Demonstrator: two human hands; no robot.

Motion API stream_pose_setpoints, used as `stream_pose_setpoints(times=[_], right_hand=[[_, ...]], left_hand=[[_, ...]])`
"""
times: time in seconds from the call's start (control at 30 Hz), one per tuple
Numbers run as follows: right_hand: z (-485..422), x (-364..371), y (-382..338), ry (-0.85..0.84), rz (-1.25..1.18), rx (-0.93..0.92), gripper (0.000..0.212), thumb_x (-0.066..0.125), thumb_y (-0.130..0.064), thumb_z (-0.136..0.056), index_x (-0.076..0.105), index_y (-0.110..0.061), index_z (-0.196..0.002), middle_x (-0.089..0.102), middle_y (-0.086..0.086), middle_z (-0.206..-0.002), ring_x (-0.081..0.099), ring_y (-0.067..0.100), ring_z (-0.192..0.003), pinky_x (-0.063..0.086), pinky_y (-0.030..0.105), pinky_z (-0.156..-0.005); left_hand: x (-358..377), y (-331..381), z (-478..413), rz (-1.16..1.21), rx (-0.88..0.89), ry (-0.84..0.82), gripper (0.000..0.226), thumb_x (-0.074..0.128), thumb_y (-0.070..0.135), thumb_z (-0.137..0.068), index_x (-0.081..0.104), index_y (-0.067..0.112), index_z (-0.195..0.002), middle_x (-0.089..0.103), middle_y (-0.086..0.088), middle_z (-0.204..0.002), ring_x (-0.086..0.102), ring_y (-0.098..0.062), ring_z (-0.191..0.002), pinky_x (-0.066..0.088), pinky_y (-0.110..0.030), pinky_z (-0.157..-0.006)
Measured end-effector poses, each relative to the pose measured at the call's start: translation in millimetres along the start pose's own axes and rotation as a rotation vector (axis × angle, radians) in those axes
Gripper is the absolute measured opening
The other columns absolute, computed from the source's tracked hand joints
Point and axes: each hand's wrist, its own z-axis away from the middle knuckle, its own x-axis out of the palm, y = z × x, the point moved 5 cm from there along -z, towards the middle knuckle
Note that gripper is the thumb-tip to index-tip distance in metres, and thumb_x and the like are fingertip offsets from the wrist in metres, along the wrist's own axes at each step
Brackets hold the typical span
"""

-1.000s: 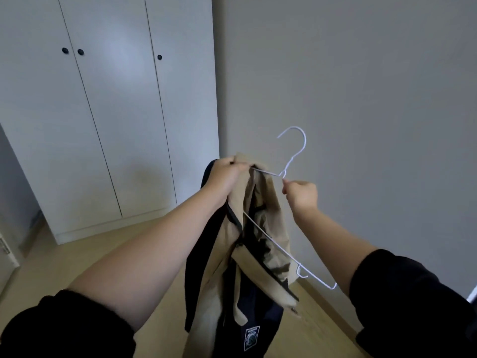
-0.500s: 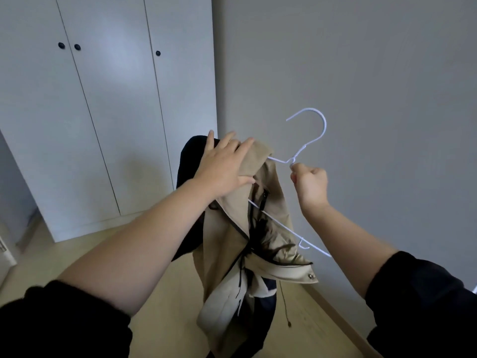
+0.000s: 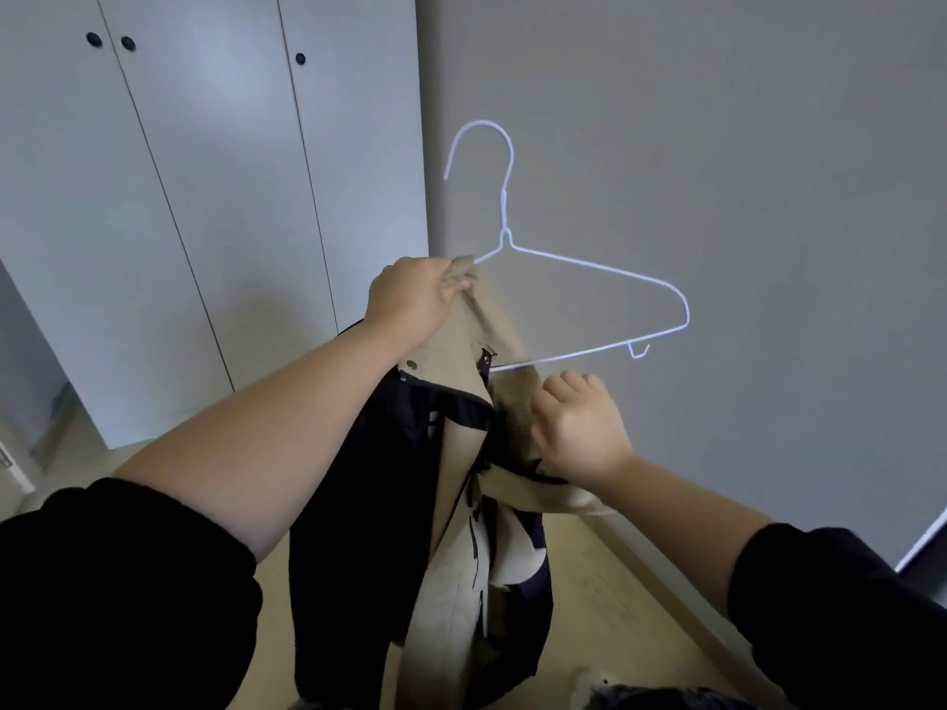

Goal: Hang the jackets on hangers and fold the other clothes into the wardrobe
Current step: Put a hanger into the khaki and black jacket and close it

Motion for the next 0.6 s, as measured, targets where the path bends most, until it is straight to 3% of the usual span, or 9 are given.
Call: stream_pose_setpoints(times=[0.07,0.13,0.17,0.23,0.33,0.43,0.5,0.53,0.6], right_hand=[[23,35,16,-0.306,0.116,0.318,0.042,0.070,-0.034,-0.073,0.059,-0.011,-0.106,0.058,0.008,-0.101,0.055,0.031,-0.095,0.039,0.038,-0.078],[47,65,46,-0.681,0.064,0.739,0.065,0.063,-0.048,-0.080,0.042,-0.015,-0.132,0.050,0.007,-0.124,0.047,0.029,-0.119,0.039,0.040,-0.097],[55,76,58,-0.830,-0.018,0.863,0.058,0.062,-0.048,-0.082,0.045,-0.014,-0.126,0.051,0.007,-0.120,0.049,0.028,-0.116,0.043,0.038,-0.095],[67,91,75,-1.022,-0.170,0.955,0.028,0.056,-0.033,-0.090,0.051,-0.007,-0.084,0.053,0.006,-0.086,0.053,0.021,-0.082,0.043,0.022,-0.067],[70,90,94,-0.990,-0.167,0.951,0.035,0.042,-0.020,-0.095,0.035,-0.009,-0.063,0.038,0.003,-0.068,0.035,0.014,-0.057,0.026,0.023,-0.050],[82,88,92,-0.876,-0.489,1.184,0.038,0.059,-0.038,-0.090,0.048,-0.001,-0.091,0.049,0.009,-0.089,0.052,0.022,-0.076,0.038,0.028,-0.059],[101,92,71,-0.997,-0.761,1.422,0.054,0.067,-0.053,-0.081,0.050,-0.004,-0.095,0.053,0.010,-0.092,0.059,0.025,-0.078,0.043,0.033,-0.058],[107,96,55,-1.032,-0.925,1.499,0.048,0.068,-0.051,-0.081,0.052,-0.006,-0.091,0.055,0.009,-0.085,0.058,0.024,-0.070,0.045,0.033,-0.057],[111,111,42,-0.871,-1.144,1.627,0.028,0.070,-0.025,-0.085,0.058,-0.002,-0.097,0.061,0.011,-0.081,0.057,0.023,-0.065,0.049,0.033,-0.059]], left_hand=[[1,3,1,0.059,-0.017,0.008,0.024,0.052,0.035,-0.096,0.068,0.017,-0.096,0.060,-0.008,-0.080,0.054,-0.032,-0.084,0.030,-0.029,-0.063],[2,5,3,0.109,-0.023,0.019,0.023,0.053,0.033,-0.096,0.066,0.016,-0.087,0.053,-0.004,-0.072,0.048,-0.028,-0.075,0.028,-0.030,-0.060],[3,3,3,0.119,-0.021,0.030,0.024,0.053,0.033,-0.095,0.064,0.015,-0.084,0.052,-0.005,-0.070,0.047,-0.028,-0.073,0.027,-0.031,-0.059],[5,-6,6,0.125,-0.015,0.036,0.028,0.055,0.033,-0.095,0.062,0.010,-0.081,0.052,-0.006,-0.068,0.047,-0.029,-0.071,0.026,-0.031,-0.057],[12,-29,10,0.170,-0.034,0.008,0.034,0.057,0.034,-0.093,0.062,0.002,-0.081,0.049,-0.005,-0.062,0.048,-0.028,-0.065,0.031,-0.032,-0.057],[16,-39,14,0.265,-0.062,0.014,0.036,0.060,0.032,-0.092,0.062,-0.003,-0.081,0.045,-0.006,-0.057,0.043,-0.025,-0.061,0.031,-0.031,-0.057],[17,-33,15,0.310,-0.044,0.022,0.031,0.061,0.031,-0.090,0.061,0.002,-0.079,0.055,-0.018,-0.064,0.048,-0.026,-0.064,0.036,-0.033,-0.059],[16,-29,14,0.325,-0.030,0.025,0.026,0.061,0.031,-0.090,0.060,0.007,-0.079,0.059,-0.021,-0.070,0.052,-0.027,-0.067,0.040,-0.034,-0.061],[14,-22,12,0.347,-0.018,0.030,0.020,0.062,0.030,-0.090,0.062,0.012,-0.081,0.061,-0.020,-0.074,0.054,-0.030,-0.070,0.040,-0.034,-0.063]])
